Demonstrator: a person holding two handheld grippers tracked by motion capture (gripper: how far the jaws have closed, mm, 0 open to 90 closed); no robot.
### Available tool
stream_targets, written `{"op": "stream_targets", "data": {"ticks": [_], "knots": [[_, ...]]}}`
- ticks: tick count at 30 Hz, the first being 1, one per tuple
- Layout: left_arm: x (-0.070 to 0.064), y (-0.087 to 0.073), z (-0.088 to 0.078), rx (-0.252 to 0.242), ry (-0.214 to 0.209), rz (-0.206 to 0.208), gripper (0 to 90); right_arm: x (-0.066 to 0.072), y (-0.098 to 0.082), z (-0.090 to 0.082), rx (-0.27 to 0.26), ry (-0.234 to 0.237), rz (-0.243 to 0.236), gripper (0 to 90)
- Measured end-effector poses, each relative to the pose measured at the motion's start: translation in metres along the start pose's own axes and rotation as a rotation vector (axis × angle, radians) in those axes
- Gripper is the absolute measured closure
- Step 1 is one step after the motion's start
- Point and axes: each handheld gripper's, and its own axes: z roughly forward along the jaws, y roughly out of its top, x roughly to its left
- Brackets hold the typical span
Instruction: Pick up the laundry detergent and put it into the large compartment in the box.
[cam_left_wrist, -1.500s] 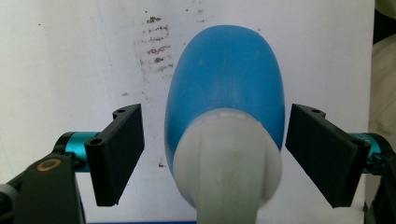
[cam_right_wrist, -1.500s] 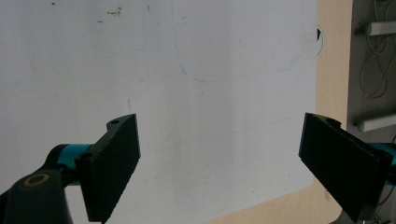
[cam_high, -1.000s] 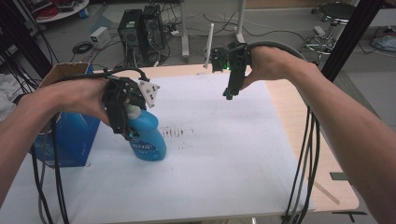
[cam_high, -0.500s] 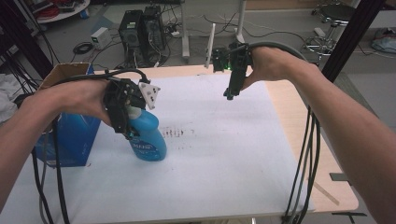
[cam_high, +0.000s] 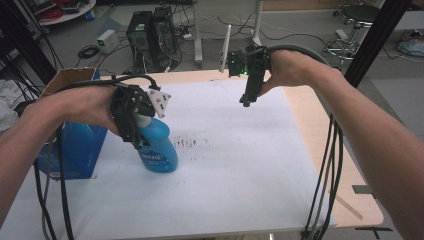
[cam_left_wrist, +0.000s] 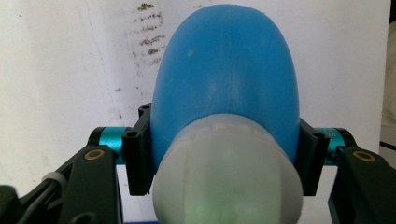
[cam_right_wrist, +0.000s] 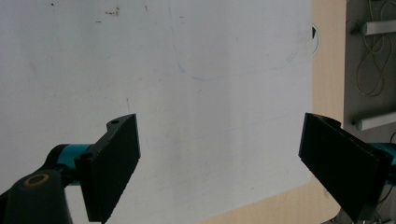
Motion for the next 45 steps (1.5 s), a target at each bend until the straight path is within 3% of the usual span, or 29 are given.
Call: {"op": "stream_targets", "data": {"ticks": [5, 17, 27, 34, 44, 45], "knots": [[-0.001, 0.000, 0.000, 0.001, 0.006, 0.008, 38.2, 0.000, -0.001, 0.000, 0.002, 0.000, 0.004, 11.7], [0.000, -0.001, 0.000, -0.015, 0.004, -0.036, 38.5, 0.000, -0.003, 0.000, 0.009, 0.001, -0.001, 11.7], [0.003, -0.004, -0.009, -0.026, -0.018, -0.105, 38.5, 0.002, -0.004, 0.000, 0.009, 0.000, 0.003, 11.7], [0.004, -0.005, -0.025, -0.003, -0.015, -0.152, 38.5, 0.003, -0.003, -0.001, 0.008, -0.002, 0.003, 11.7], [0.011, -0.008, -0.069, -0.001, -0.023, -0.243, 38.6, 0.004, -0.002, -0.003, 0.004, 0.000, -0.001, 11.7], [0.013, -0.010, -0.079, 0.004, -0.025, -0.261, 38.6, 0.005, -0.002, -0.003, 0.008, -0.001, 0.000, 11.7]]}}
